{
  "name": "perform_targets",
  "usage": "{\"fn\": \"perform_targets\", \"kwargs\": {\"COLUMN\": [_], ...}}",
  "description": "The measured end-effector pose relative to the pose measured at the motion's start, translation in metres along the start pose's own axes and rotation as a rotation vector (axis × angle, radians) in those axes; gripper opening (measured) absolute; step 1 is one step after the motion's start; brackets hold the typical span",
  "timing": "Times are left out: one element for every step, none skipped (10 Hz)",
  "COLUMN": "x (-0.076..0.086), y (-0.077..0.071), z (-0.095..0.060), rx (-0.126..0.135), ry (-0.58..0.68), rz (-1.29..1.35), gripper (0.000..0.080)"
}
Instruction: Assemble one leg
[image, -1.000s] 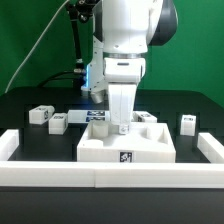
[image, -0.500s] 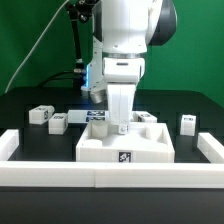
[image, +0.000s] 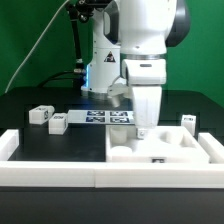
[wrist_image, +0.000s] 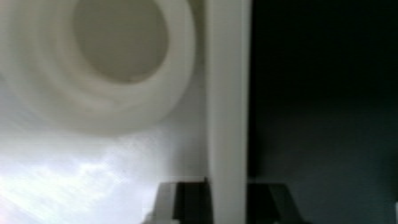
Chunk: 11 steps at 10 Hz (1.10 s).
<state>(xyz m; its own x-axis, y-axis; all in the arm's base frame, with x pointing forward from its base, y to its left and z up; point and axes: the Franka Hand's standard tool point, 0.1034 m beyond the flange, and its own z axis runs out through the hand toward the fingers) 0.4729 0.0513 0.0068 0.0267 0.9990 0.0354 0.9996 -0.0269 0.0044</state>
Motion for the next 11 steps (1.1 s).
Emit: {"fn": "perform_targets", "kwargs": {"x": [0.0059, 0.0084, 0.0083, 0.0076, 0.0074, 0.0073, 0.0072, 0.0072, 0.0071, 0.0071, 0.007], "y": [0.0044, 0.0099, 0.0128, 0.0124, 0.0123, 0.0123, 0.0123, 0.0123, 0.0122, 0.0122, 0.0122], "z": [0.0001, 0.0003, 0.0, 0.0002, 0.0004, 0.0005, 0.0005, 0.0005, 0.0005, 0.0006, 0.0006], "rx": [0.006, 0.005, 0.008, 0.007, 0.008, 0.008, 0.008, 0.008, 0.008, 0.008, 0.008], "ry": [-0.002, -0.004, -0.006, -0.005, -0.005, -0.005, -0.005, -0.005, -0.005, -0.005, -0.005], "rz": [0.006, 0.018, 0.025, 0.027, 0.027, 0.027, 0.027, 0.028, 0.028, 0.028, 0.028], "gripper": [0.006, 0.006, 0.006, 0.006, 0.006, 0.0173, 0.0315, 0.0315, 0.0498, 0.0616, 0.0639]}}
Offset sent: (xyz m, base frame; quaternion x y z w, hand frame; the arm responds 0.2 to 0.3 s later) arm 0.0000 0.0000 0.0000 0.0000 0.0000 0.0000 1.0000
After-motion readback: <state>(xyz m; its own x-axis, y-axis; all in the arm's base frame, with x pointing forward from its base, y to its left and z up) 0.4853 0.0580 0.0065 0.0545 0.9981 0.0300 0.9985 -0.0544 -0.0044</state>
